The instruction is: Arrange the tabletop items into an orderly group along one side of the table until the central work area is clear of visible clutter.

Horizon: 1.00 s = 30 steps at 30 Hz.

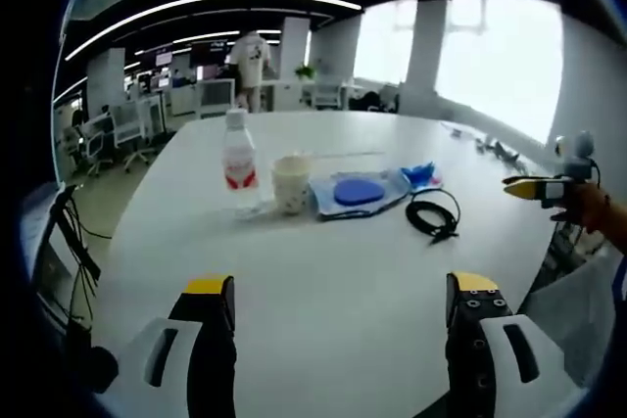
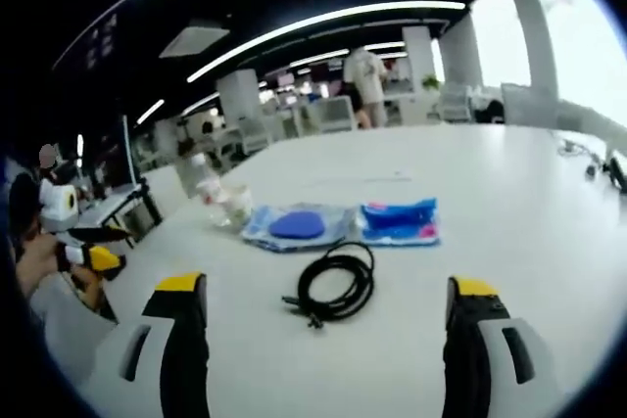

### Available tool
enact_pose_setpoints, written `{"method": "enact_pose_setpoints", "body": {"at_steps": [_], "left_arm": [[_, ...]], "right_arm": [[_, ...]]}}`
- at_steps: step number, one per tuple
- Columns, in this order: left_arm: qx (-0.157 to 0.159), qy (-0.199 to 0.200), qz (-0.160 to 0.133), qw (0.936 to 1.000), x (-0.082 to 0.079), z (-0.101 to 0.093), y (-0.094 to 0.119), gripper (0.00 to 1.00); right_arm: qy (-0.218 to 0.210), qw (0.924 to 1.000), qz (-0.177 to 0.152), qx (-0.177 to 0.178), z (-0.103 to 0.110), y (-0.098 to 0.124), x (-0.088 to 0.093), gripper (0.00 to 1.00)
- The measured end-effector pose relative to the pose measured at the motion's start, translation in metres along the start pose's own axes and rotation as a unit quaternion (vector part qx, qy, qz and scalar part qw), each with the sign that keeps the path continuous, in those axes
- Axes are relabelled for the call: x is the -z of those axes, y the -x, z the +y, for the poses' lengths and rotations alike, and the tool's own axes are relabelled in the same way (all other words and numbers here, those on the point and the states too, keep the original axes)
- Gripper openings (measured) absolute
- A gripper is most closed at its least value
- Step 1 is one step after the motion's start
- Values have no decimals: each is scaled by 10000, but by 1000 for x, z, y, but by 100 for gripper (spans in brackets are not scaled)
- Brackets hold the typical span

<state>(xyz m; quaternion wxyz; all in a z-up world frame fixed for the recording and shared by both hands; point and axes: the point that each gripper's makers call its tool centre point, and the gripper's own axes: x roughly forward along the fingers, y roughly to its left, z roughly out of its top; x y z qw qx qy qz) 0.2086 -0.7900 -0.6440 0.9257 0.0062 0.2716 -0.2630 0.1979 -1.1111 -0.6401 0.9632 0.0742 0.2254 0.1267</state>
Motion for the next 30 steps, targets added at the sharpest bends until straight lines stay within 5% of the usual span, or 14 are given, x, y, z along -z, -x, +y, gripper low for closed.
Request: {"method": "enact_pose_setpoints", "body": {"at_steps": [30], "left_arm": [[-41,-191,74,9998,7,-2,2,91]], "right_arm": [[138,9999,-50,3,12,33,17,100]]}}
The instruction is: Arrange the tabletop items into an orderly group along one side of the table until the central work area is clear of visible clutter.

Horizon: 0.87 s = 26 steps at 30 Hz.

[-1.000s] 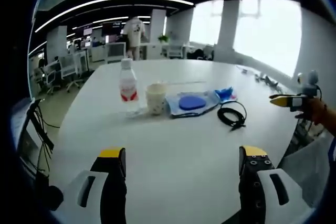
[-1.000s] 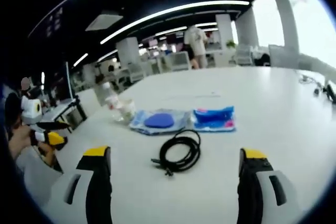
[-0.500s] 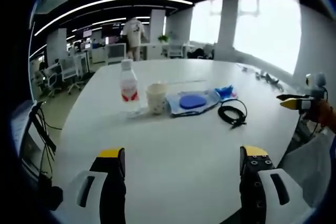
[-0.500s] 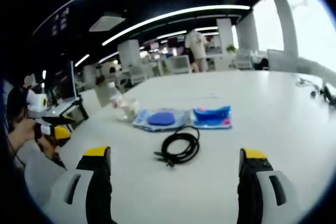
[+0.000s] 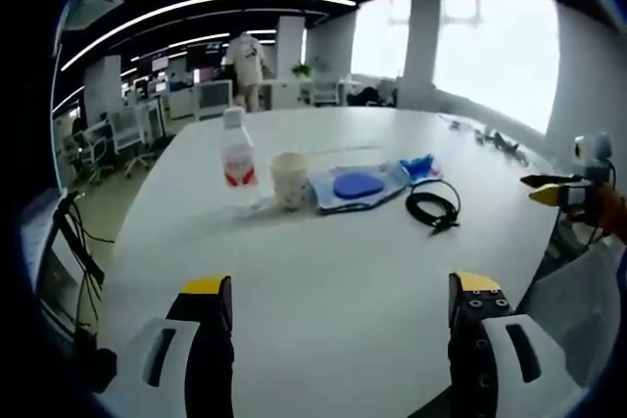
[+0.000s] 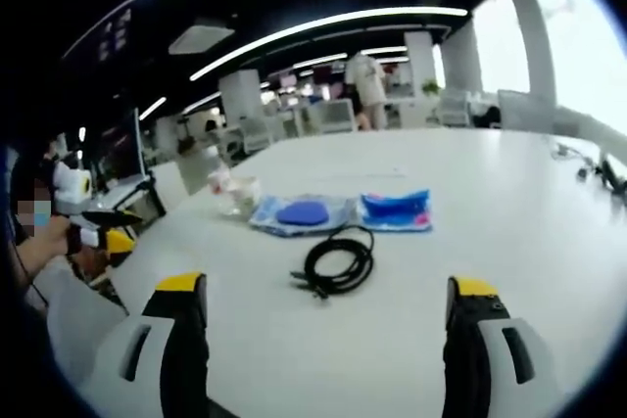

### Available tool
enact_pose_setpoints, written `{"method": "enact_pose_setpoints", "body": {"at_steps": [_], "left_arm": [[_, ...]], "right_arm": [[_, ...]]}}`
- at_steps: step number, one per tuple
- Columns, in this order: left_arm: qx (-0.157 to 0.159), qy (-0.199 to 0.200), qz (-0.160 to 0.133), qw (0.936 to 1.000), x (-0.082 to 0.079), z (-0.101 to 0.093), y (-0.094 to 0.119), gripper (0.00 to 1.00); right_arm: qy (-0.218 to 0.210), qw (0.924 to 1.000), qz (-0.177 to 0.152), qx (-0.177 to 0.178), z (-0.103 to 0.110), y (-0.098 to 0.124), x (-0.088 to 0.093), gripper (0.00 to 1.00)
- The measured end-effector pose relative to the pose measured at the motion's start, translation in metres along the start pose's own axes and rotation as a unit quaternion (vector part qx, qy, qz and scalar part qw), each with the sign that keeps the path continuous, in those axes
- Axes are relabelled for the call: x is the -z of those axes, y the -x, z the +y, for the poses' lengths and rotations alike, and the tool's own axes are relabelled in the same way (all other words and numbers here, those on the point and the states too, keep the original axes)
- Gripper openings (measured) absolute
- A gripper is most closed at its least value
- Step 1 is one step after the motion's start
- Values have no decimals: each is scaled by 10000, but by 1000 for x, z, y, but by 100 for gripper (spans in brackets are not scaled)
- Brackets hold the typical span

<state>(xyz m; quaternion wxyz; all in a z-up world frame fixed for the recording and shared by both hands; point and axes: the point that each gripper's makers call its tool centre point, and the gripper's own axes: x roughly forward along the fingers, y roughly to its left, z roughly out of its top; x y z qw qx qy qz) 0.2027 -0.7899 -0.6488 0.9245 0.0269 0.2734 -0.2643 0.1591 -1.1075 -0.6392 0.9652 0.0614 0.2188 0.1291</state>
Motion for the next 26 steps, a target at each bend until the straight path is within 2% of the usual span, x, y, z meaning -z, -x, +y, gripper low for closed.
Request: {"method": "enact_pose_setpoints", "body": {"at_steps": [10,26], "left_arm": [[9,18,33,10000,3,-1,0,91],[-25,17,69,10000,5,1,2,92]], "right_arm": [[-17,10000,45,-42,4,-1,1,100],[188,9996,186,-34,6,-2,7,100]]}}
